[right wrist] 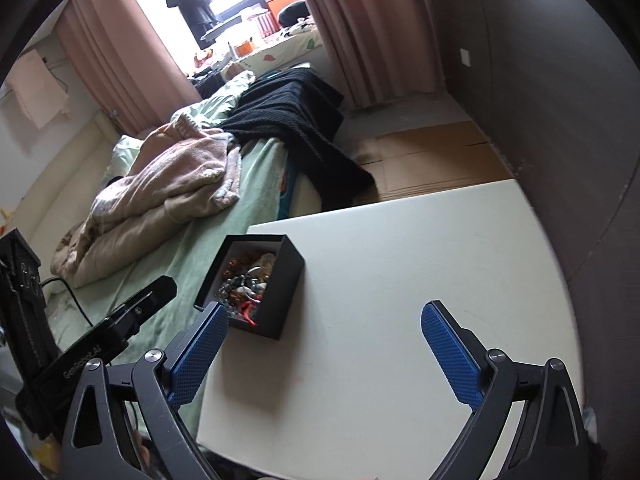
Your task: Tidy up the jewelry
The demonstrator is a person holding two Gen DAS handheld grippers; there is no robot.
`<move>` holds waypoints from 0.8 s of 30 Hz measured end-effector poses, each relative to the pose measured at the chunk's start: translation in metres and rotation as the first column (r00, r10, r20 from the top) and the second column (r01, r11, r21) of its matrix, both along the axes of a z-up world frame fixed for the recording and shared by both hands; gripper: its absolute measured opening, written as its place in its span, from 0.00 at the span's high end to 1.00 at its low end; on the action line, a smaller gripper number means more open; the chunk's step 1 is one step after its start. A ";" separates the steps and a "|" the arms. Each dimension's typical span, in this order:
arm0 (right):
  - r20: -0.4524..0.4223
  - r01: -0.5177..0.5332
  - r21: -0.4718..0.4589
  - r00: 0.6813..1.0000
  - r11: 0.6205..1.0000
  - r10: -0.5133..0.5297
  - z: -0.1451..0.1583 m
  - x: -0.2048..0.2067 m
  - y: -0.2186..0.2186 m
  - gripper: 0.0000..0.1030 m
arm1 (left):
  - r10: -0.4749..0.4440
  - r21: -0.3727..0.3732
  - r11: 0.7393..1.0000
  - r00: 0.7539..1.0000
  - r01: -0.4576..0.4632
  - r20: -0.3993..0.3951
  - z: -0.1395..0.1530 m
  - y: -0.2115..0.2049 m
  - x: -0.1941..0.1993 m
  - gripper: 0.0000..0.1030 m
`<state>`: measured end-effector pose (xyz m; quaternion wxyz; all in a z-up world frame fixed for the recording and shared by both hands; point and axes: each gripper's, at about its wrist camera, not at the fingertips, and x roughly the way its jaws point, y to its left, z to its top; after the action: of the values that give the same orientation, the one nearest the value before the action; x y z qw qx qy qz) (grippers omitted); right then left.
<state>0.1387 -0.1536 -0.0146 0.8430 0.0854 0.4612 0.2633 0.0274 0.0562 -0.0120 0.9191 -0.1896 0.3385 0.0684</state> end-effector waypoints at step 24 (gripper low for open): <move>0.019 0.109 -0.068 0.994 0.992 -0.108 0.000 -0.050 -0.085 0.00 | -0.048 0.186 0.982 0.998 0.037 0.050 0.004 -0.057 -0.032 0.01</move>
<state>0.0889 -0.2383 -0.0143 0.8621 0.0792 0.4582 0.2014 -0.0050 -0.0013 -0.0083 0.9429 -0.0978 0.3095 0.0748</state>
